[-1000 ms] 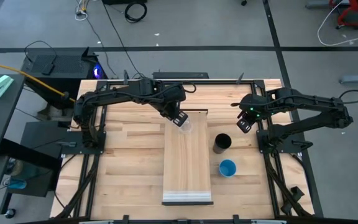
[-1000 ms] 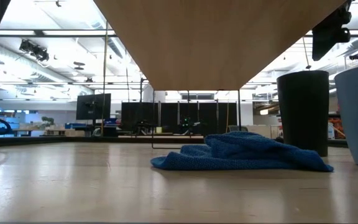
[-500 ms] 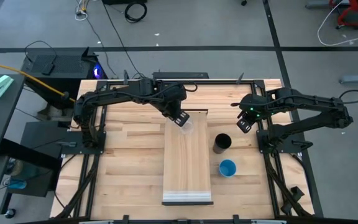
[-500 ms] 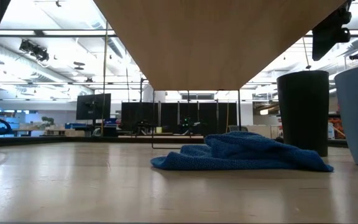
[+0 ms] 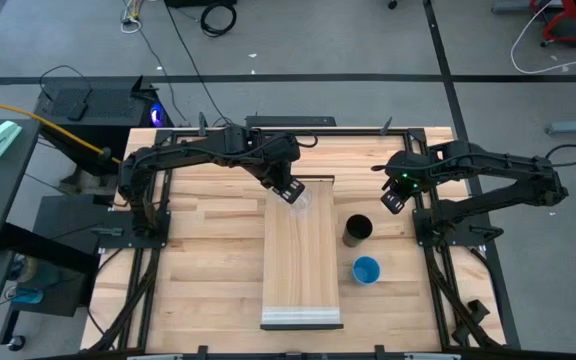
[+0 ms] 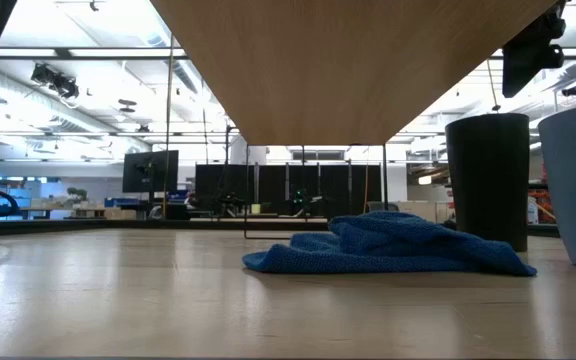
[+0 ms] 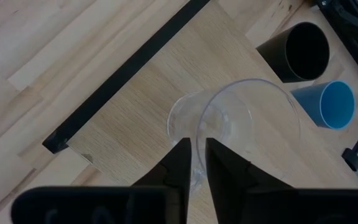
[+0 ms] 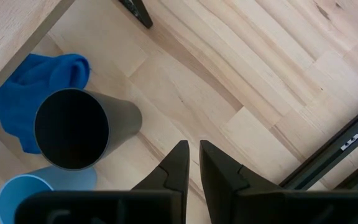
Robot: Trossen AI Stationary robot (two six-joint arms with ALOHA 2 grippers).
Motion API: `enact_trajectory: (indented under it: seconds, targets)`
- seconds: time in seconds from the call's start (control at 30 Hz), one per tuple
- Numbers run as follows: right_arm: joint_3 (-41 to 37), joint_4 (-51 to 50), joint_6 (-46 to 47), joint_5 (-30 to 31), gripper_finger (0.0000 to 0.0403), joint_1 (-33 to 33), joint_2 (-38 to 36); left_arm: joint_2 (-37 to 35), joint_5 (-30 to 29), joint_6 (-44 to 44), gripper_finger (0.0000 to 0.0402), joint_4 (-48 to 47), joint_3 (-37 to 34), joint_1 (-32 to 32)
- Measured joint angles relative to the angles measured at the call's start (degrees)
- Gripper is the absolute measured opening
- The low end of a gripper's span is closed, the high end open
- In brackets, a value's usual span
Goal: Stack small to large cups/mugs on shelf
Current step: Put the transparent cup on the shelf, then put the blue cup on the shelf
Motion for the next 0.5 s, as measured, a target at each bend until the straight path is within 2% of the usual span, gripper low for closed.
enact_trajectory:
  seconds: [0.27, 0.5]
  targets:
    - [0.0, 0.0, 0.0, 0.0, 0.0044, 0.0, 0.0, -0.1, 0.0, 0.8, 0.0066, 0.0, 0.0, 1.0]
    - [0.0, 0.0, 0.0, 0.0, 0.0044, 0.0, 0.0, -3.3, 0.0, 2.7, 0.0073, -0.4, 0.0, 2.8]
